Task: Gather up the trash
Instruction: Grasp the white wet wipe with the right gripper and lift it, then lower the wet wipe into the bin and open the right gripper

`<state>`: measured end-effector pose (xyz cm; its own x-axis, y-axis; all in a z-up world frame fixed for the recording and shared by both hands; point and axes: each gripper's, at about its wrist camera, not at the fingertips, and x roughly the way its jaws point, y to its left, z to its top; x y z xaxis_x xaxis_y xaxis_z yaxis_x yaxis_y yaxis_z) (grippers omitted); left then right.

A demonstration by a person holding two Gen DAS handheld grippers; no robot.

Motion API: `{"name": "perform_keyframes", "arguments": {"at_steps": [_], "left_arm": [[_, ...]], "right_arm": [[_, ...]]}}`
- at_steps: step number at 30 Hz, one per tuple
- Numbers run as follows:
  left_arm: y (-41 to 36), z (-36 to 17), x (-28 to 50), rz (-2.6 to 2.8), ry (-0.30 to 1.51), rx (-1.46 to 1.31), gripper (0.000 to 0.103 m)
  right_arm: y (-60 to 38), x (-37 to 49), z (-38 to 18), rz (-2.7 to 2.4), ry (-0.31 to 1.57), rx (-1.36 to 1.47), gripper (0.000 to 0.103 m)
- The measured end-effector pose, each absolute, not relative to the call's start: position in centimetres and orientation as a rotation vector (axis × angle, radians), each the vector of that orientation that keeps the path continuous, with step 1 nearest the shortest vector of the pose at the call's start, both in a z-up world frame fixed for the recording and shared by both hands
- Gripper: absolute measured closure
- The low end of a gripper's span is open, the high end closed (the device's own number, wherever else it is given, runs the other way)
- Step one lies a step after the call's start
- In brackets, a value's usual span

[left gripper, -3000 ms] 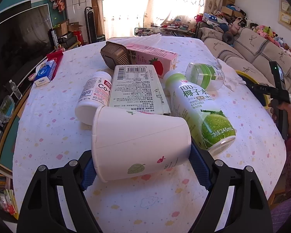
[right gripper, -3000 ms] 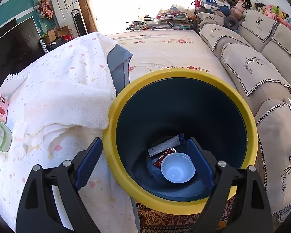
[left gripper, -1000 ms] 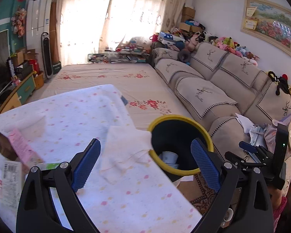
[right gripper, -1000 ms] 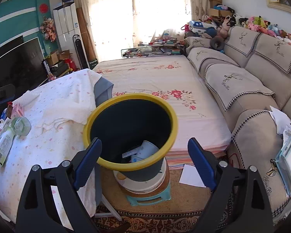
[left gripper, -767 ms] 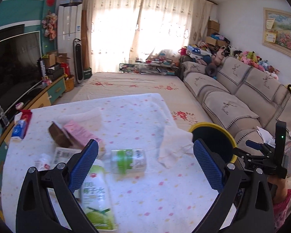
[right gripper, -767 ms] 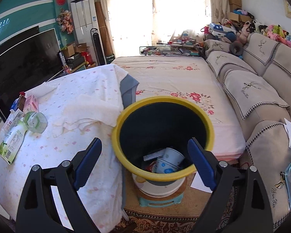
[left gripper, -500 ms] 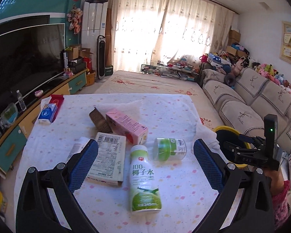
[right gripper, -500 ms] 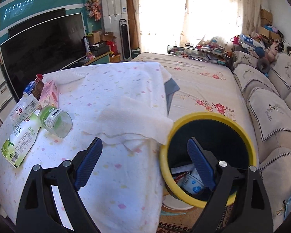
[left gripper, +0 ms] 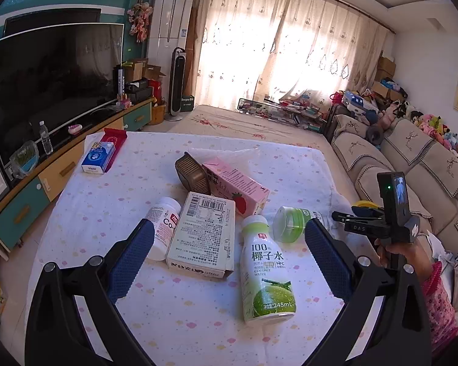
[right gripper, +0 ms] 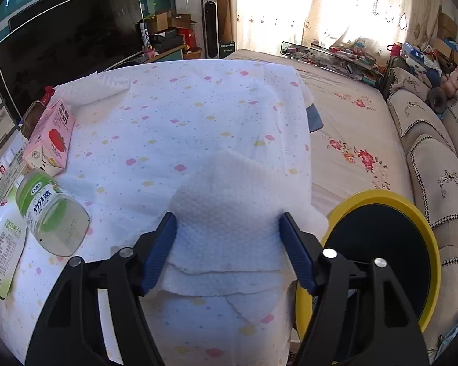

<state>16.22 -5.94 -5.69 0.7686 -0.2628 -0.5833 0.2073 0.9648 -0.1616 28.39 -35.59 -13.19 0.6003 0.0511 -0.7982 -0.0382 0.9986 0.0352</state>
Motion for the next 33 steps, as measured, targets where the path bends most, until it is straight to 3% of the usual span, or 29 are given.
{"name": "perform_keyframes", "arguments": {"at_steps": [4,6,9,33], "left_arm": [[-6.6,-6.1,16.6,-0.266,0.661,-0.084,0.006],[-7.0,-6.2,16.7,-0.272,0.666,-0.08,0.006],[-7.4,-6.3,16.8,-0.274,0.669,-0.073,0.006],[-7.9,-7.6,17.4,-0.305,0.694,-0.067,0.006]], "right_arm": [[-36.1,28.0,-12.9,0.008,0.911,0.002,0.067],[-36.2,28.0,-12.8,-0.016,0.905,-0.008,0.087],[-36.6,27.9,-12.5,-0.023,0.89,0.008,0.095],[-44.1,20.4,-4.1,-0.162,0.667,0.118,0.097]]}}
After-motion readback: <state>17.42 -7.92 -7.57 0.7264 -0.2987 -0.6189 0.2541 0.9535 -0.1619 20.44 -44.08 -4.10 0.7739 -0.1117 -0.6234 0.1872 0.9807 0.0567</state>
